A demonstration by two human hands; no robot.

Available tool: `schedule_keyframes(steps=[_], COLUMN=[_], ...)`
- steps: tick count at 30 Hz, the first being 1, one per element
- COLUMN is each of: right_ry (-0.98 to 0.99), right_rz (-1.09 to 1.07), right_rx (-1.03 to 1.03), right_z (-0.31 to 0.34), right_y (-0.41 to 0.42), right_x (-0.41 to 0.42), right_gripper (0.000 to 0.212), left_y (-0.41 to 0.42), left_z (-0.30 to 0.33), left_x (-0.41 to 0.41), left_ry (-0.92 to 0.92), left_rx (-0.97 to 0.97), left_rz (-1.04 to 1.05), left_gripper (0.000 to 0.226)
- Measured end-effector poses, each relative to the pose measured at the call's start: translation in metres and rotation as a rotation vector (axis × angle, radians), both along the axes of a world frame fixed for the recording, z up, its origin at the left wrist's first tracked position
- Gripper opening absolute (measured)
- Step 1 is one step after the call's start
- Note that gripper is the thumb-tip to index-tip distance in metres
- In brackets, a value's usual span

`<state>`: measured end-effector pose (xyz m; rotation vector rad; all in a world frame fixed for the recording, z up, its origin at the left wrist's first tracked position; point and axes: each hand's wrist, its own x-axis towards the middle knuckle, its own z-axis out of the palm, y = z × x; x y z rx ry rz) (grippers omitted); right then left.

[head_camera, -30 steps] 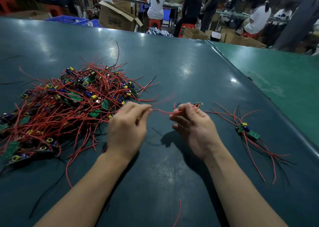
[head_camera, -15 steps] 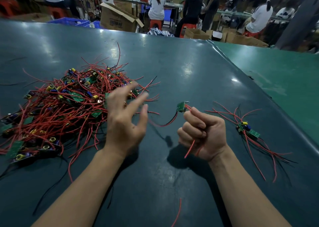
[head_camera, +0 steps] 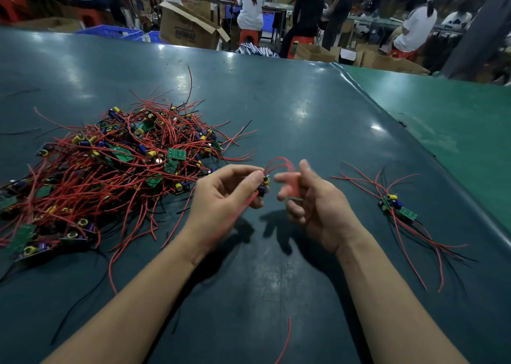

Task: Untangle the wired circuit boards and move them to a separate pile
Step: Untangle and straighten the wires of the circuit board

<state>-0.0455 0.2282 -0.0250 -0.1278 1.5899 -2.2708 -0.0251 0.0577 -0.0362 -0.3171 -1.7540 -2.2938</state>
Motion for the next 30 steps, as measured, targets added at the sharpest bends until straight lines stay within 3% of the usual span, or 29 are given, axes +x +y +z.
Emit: schedule_keyframes(steps=[2, 4, 9, 11, 14, 18, 20, 23, 26, 30], right_ry=[0.069, 0.104, 0.147, 0.158, 0.162, 0.162, 0.161, 0.172, 0.194, 0.184], right_rz=[-0.063, -0.007, 0.02, -0.002, -0.079, -0.177, -0.172, -0.222, -0.383, -0.612], right_rx=[0.047, 0.037, 0.056, 0.06, 0.062, 0.06, 0.064, 0.088, 0.068, 0.013], right_z=[-0.007, -0.011, -0.009, -0.009, -0.009, -0.006, -0.006, -0.005, -0.008, -0.006], right_y=[-0.004, -0.008, -0.008, -0.009, -0.013, -0.013, -0.014, -0.018, -0.023, -0.021], right_x=[0.001, 0.003, 0.006, 0.006, 0.007, 0.006, 0.006, 0.007, 0.006, 0.001], right_gripper=[0.03, 0.029, 0.024, 0.014, 0.007, 0.016, 0.019, 0.006, 0.019, 0.024], left_y=[-0.001, -0.001, -0.003, -0.001, -0.004, -0.006, -0.003, 0.0, 0.0, 0.001], left_z=[0.002, 0.002, 0.006, 0.008, 0.008, 0.005, 0.002, -0.001, -0.003, -0.002], left_x=[-0.003, -0.003, -0.001, -0.001, -0.004, -0.004, -0.002, -0.002, -0.004, -0.004], left_ry=[-0.195, -0.295, -0.376, -0.413, -0.496, -0.414, -0.347, -0.278, -0.218, -0.114], left_rx=[0.134, 0.105, 0.02, 0.008, 0.167, 0.109, 0.08, 0.094, 0.126, 0.039], left_rz=[-0.097, -0.15, -0.213, -0.197, -0.211, -0.325, -0.28, -0.205, -0.125, -0.024], left_gripper=[0.01, 0.015, 0.038, 0.035, 0.024, 0.014, 0.011, 0.017, 0.027, 0.017])
